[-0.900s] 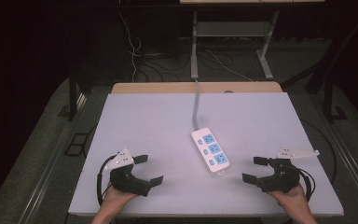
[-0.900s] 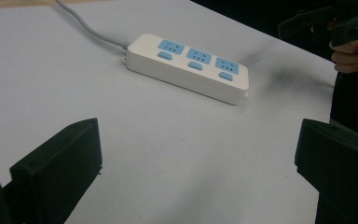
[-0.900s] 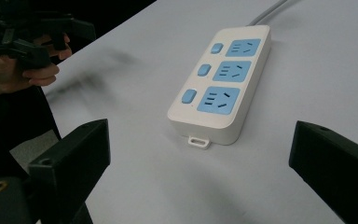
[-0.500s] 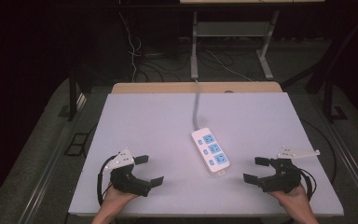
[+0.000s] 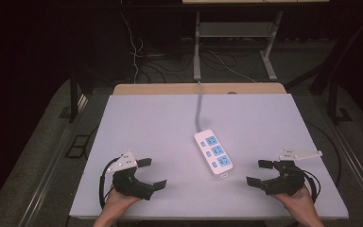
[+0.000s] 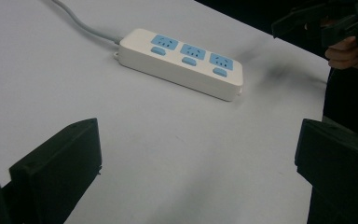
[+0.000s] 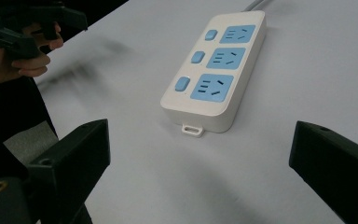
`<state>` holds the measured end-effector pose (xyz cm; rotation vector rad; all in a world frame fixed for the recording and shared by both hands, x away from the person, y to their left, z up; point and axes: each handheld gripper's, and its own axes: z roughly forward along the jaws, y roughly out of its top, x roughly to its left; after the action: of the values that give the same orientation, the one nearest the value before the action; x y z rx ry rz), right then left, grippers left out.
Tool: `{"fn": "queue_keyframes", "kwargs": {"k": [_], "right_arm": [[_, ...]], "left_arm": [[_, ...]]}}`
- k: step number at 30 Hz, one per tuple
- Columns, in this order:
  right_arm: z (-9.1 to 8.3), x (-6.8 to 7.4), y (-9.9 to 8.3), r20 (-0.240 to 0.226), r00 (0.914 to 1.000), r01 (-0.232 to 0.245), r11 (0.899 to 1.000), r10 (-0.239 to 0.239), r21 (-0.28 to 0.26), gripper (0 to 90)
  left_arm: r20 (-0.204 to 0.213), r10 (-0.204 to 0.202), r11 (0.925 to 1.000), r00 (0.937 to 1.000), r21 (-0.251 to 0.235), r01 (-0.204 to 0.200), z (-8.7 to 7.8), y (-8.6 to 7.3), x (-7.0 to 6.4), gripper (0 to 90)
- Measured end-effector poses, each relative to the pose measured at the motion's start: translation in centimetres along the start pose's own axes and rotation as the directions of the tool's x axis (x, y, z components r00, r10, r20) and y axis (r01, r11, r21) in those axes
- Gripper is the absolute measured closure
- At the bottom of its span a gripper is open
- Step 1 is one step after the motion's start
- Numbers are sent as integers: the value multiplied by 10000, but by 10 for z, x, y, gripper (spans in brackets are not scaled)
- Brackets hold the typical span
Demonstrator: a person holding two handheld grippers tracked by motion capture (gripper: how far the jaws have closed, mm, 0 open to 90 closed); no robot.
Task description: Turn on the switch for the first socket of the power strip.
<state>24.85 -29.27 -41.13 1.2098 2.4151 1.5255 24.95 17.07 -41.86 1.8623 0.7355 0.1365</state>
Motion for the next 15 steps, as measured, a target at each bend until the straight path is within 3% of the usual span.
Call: {"fn": "queue_keyframes", "kwargs": {"k": [15], "right_arm": [[1,4,17,-29,9998,210,9994,-210,279,47]], "left_arm": [[37,-38,10000,10000,42,38,0,-2,0,0]]}}
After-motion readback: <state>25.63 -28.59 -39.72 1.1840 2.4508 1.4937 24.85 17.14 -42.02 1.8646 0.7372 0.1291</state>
